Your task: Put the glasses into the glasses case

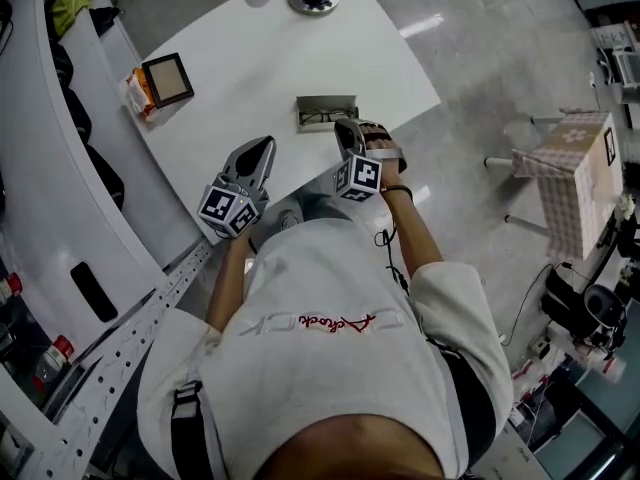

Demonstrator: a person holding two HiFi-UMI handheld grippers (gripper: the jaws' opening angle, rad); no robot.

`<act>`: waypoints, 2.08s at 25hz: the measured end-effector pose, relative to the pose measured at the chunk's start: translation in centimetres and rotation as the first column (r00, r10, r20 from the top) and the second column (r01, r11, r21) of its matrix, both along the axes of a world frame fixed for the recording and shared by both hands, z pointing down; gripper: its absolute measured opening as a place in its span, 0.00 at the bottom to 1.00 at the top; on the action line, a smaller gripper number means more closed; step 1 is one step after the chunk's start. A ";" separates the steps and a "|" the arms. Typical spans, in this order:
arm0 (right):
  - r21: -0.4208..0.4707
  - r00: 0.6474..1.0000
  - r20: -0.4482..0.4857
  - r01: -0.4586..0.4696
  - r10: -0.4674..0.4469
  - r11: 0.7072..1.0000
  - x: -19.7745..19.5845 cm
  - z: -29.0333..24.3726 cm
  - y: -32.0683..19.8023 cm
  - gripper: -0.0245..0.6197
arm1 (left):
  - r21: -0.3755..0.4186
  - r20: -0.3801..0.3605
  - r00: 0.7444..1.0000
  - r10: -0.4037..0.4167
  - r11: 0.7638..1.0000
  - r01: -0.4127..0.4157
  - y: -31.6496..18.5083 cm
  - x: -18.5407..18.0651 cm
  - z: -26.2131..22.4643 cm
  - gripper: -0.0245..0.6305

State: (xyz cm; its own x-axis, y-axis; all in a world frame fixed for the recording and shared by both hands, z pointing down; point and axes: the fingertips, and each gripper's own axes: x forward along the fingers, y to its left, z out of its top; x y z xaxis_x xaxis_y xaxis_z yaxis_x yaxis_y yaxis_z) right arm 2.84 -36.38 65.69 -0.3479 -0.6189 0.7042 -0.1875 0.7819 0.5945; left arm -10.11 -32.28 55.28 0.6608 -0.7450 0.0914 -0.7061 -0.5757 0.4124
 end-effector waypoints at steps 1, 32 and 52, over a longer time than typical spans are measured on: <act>0.005 1.000 0.007 -0.008 0.008 1.000 0.1 -0.3 0.5 0.06 | 0.010 0.005 1.000 0.005 1.000 -0.005 0.2 0.0 -0.4 0.03; -0.211 0.426 0.834 -0.338 0.349 0.917 -1.0 -14.3 16.7 0.04 | 0.164 0.047 0.980 0.196 0.966 -0.201 14.2 4.4 -5.7 0.03; -0.159 0.480 0.823 -0.318 0.303 0.935 1.7 -16.0 27.3 0.04 | 0.135 0.035 0.987 0.155 0.978 -0.158 23.7 8.2 -5.3 0.03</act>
State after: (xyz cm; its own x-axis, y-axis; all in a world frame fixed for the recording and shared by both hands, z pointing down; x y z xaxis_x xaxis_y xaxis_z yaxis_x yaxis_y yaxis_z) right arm 4.52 -9.10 49.71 -0.5457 -0.8148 0.1956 -0.8250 0.5634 0.0453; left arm -1.92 -8.55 49.99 0.7689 -0.6393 0.0131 -0.6118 -0.7295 0.3059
